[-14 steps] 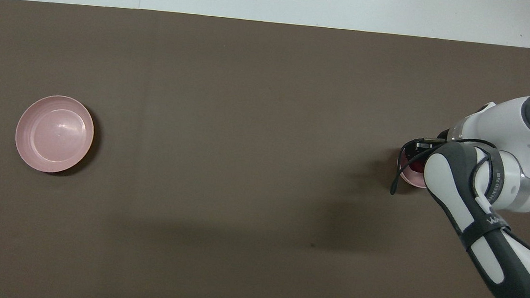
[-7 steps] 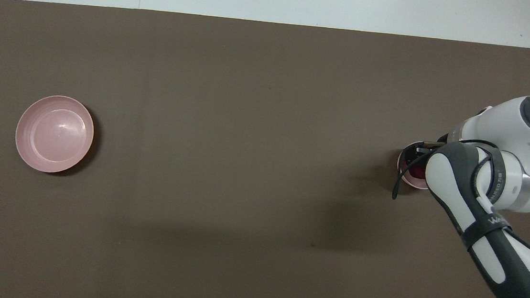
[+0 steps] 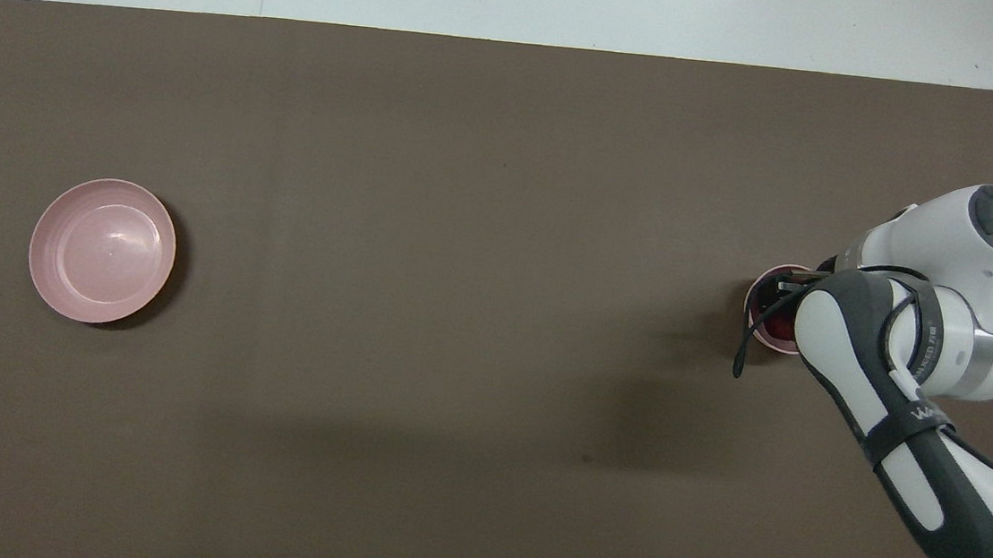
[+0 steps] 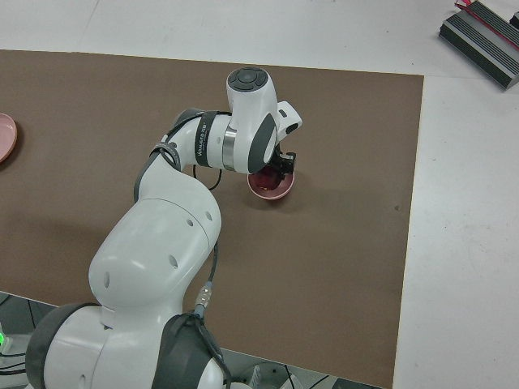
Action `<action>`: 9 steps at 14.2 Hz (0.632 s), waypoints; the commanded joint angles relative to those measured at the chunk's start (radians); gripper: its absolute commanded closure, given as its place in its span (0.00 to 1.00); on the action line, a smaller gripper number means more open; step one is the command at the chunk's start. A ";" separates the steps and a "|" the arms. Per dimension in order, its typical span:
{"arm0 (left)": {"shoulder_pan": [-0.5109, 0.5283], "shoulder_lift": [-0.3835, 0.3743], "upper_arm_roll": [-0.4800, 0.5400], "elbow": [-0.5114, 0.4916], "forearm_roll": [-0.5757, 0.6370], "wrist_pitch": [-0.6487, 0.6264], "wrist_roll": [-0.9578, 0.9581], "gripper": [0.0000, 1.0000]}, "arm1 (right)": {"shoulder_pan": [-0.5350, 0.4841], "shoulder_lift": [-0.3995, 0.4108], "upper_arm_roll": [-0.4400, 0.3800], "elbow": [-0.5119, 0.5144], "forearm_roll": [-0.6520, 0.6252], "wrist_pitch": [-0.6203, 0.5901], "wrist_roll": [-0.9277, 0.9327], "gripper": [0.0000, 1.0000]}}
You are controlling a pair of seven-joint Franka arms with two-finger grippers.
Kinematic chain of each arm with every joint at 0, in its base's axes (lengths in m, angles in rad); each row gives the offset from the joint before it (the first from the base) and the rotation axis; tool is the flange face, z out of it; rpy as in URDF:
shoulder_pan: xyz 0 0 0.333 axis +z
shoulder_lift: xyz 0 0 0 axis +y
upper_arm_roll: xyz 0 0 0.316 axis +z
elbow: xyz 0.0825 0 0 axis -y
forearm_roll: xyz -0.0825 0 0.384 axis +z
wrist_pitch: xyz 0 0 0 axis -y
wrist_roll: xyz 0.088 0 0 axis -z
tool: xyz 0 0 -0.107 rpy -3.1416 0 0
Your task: Move apple from plate to bowl
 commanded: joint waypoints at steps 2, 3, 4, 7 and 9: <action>-0.007 -0.027 0.007 -0.032 0.009 0.010 -0.009 0.00 | -0.023 -0.007 0.012 -0.016 -0.022 0.008 -0.025 0.07; -0.007 -0.027 0.007 -0.032 0.009 0.010 -0.009 0.00 | -0.023 -0.007 0.012 -0.015 -0.022 0.008 -0.024 0.00; -0.007 -0.027 0.007 -0.032 0.009 0.010 -0.009 0.00 | -0.023 -0.006 0.012 -0.010 -0.022 0.006 -0.022 0.00; -0.007 -0.027 0.007 -0.032 0.009 0.010 -0.009 0.00 | -0.023 -0.006 0.012 0.016 -0.022 0.005 -0.024 0.00; -0.007 -0.027 0.007 -0.032 0.009 0.010 -0.009 0.00 | -0.007 -0.017 0.009 0.059 -0.022 -0.018 -0.013 0.00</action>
